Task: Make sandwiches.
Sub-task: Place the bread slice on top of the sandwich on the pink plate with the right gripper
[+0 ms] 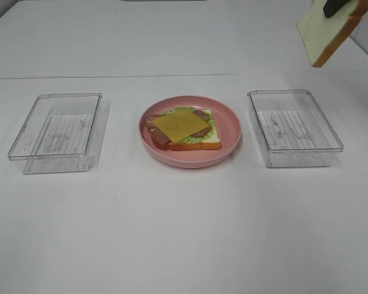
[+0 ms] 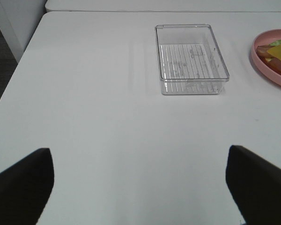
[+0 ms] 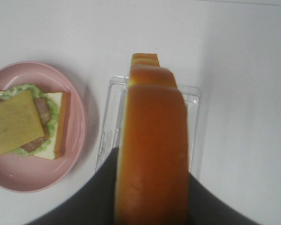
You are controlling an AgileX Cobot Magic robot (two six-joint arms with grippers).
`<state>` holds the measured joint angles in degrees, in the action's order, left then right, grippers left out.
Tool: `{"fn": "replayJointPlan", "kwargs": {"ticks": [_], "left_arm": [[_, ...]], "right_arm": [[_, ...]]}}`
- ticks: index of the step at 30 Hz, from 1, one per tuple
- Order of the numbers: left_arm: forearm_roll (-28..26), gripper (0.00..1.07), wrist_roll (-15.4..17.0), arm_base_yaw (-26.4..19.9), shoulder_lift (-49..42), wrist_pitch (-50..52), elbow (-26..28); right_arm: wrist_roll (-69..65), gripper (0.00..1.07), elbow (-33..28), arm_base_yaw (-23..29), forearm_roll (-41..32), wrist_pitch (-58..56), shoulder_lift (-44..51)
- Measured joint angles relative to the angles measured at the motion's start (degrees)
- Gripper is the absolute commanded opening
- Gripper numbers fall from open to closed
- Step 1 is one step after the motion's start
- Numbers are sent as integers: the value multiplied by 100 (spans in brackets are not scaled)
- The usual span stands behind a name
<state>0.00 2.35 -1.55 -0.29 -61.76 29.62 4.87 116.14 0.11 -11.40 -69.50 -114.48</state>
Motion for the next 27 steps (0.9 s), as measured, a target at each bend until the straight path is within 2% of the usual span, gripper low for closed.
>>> {"fn": "replayJointPlan", "kwargs": {"ticks": [13, 20, 27], "left_arm": [[0, 91, 0, 0, 0, 0, 0], [0, 91, 0, 0, 0, 0, 0], [0, 91, 0, 0, 0, 0, 0]], "right_arm": [[0, 0, 0, 1553, -155, 0, 0], [0, 0, 0, 1822, -441, -34, -246], [0, 0, 0, 1856, -1318, -40, -808]]}}
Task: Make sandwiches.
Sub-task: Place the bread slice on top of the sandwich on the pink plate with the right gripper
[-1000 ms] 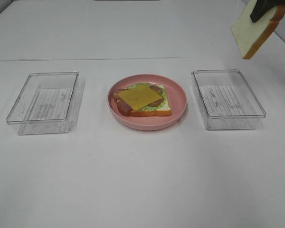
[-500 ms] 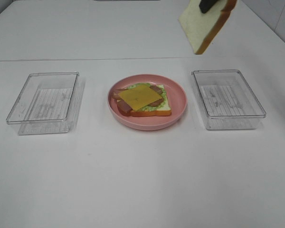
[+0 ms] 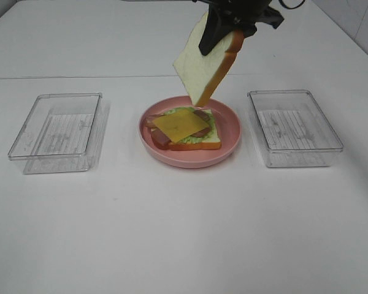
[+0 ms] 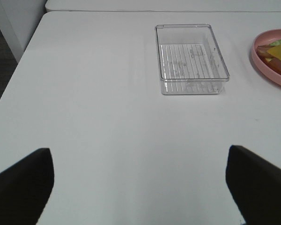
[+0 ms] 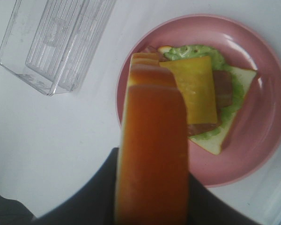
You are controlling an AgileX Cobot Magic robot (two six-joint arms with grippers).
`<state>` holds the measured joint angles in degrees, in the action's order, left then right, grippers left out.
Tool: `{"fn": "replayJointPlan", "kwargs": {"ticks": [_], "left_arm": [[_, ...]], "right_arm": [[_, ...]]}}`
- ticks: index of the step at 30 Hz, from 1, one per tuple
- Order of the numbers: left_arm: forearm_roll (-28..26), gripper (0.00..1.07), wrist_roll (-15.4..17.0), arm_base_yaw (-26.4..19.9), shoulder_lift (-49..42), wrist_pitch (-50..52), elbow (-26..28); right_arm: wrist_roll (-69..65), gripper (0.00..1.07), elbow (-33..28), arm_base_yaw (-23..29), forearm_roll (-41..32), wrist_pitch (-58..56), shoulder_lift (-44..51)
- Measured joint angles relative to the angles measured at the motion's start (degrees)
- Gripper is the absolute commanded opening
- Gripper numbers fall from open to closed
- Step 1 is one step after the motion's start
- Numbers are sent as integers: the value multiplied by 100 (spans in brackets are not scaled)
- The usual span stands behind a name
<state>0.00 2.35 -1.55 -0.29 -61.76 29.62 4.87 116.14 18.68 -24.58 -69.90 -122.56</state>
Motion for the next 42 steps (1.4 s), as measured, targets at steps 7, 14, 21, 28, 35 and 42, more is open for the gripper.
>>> {"fn": "replayJointPlan", "kwargs": {"ticks": [7, 14, 21, 28, 35, 42], "left_arm": [[0, 91, 0, 0, 0, 0, 0], [0, 91, 0, 0, 0, 0, 0], [0, 91, 0, 0, 0, 0, 0], [0, 91, 0, 0, 0, 0, 0], [0, 91, 0, 0, 0, 0, 0], [0, 91, 0, 0, 0, 0, 0]], "right_arm": [[0, 0, 0, 0, -521, 109, -395], [0, 0, 0, 0, -1049, 464, -819], [11, 0, 0, 0, -1243, 613, -1175], [63, 0, 0, 0, -1484, 756, -1415], [74, 0, 0, 0, -1484, 877, -1570], [97, 23, 0, 6, -1243, 917, -1627]]}}
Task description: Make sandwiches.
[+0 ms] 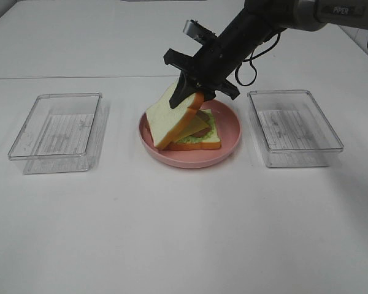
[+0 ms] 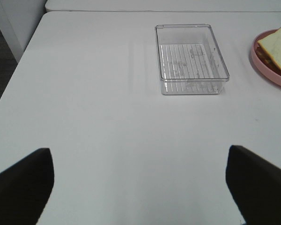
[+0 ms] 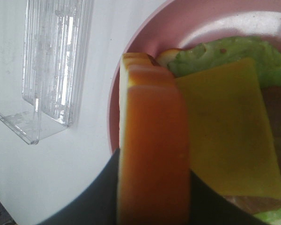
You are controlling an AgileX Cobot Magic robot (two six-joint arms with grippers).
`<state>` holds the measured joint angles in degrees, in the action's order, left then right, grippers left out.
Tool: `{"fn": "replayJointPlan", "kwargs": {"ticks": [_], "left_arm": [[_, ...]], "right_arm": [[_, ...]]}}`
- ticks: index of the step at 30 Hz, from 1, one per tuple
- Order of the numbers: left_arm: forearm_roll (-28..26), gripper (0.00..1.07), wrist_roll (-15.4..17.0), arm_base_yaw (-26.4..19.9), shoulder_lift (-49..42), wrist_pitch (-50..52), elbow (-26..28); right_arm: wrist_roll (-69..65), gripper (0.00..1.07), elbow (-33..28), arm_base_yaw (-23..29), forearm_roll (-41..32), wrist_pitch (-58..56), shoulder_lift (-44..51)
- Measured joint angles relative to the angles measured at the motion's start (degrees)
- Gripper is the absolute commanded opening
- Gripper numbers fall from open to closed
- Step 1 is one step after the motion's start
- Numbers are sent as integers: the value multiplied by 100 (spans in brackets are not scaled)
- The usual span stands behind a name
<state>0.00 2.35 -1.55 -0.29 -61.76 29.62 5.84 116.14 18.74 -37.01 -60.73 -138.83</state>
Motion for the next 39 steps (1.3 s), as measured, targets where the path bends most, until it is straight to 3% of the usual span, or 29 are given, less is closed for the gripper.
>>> {"fn": "replayJointPlan", "kwargs": {"ticks": [1, 2, 3, 4, 7, 14, 17, 28, 39], "left_arm": [[0, 91, 0, 0, 0, 0, 0], [0, 91, 0, 0, 0, 0, 0], [0, 91, 0, 0, 0, 0, 0], [0, 91, 0, 0, 0, 0, 0], [0, 91, 0, 0, 0, 0, 0], [0, 91, 0, 0, 0, 0, 0], [0, 91, 0, 0, 0, 0, 0], [0, 91, 0, 0, 0, 0, 0], [0, 91, 0, 0, 0, 0, 0]], "right_arm": [[6, 34, 0, 0, 97, 6, 0], [11, 56, 0, 6, 172, 6, 0], [11, 56, 0, 6, 172, 6, 0], [52, 77, 0, 6, 338, 6, 0], [178, 94, 0, 6, 470, 6, -6], [361, 94, 0, 6, 584, -52, 52], [361, 94, 0, 6, 957, -57, 218], [166, 94, 0, 6, 3237, -779, 1054], [0, 94, -298, 6, 3701, -865, 2326]]}}
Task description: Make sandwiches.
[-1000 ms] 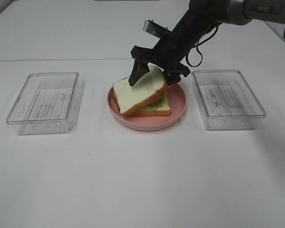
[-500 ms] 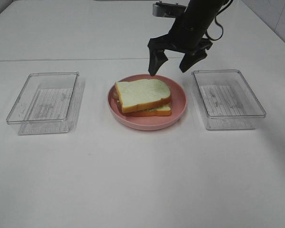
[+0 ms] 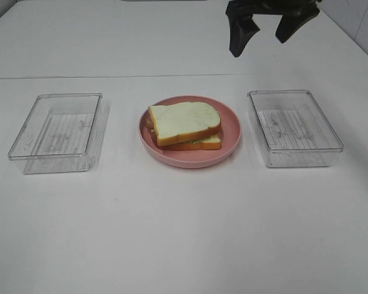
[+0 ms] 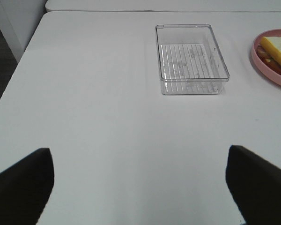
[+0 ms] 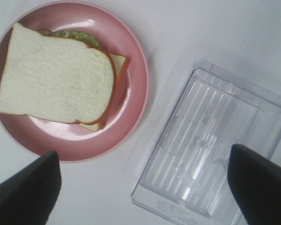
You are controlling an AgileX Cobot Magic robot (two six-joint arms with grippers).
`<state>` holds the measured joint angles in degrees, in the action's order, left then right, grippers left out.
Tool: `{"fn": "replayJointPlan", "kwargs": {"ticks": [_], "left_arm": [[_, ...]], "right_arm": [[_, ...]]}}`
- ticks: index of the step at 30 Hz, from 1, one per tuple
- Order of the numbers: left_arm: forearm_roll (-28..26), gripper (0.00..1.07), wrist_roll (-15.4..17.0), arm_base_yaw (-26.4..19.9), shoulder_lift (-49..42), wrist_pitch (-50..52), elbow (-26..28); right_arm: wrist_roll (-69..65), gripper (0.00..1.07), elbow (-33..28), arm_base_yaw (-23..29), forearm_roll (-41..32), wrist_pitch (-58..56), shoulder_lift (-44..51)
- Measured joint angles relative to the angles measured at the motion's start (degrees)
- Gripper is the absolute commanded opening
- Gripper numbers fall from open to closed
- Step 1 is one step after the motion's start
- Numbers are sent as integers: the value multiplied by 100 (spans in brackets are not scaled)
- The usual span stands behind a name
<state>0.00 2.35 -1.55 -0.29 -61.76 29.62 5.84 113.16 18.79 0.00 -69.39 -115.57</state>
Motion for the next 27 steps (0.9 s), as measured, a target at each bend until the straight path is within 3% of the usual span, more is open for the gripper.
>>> {"fn": "replayJointPlan", "kwargs": {"ticks": [6, 9, 11, 12, 14, 15, 17, 19, 20, 27], "left_arm": [[0, 91, 0, 0, 0, 0, 0], [0, 91, 0, 0, 0, 0, 0], [0, 91, 0, 0, 0, 0, 0], [0, 91, 0, 0, 0, 0, 0], [0, 91, 0, 0, 0, 0, 0], [0, 91, 0, 0, 0, 0, 0], [0, 91, 0, 0, 0, 0, 0], [0, 91, 0, 0, 0, 0, 0], [0, 91, 0, 0, 0, 0, 0], [0, 91, 0, 0, 0, 0, 0]], "right_arm": [[-109, 94, -487, 0, 109, -6, 602], [-160, 94, -1020, 0, 120, -6, 1175], [-292, 94, -1856, 0, 149, -6, 1937], [-292, 94, -1856, 0, 149, -6, 1937], [-390, 94, -2532, 0, 195, -6, 2481], [-390, 94, -2532, 0, 195, -6, 2481], [-407, 94, -3209, 0, 264, -11, 3100], [-407, 94, -3438, 0, 275, -11, 3312], [-407, 94, -3873, 0, 298, -29, 3690], [-430, 94, -4910, 0, 309, -52, 4819]]}}
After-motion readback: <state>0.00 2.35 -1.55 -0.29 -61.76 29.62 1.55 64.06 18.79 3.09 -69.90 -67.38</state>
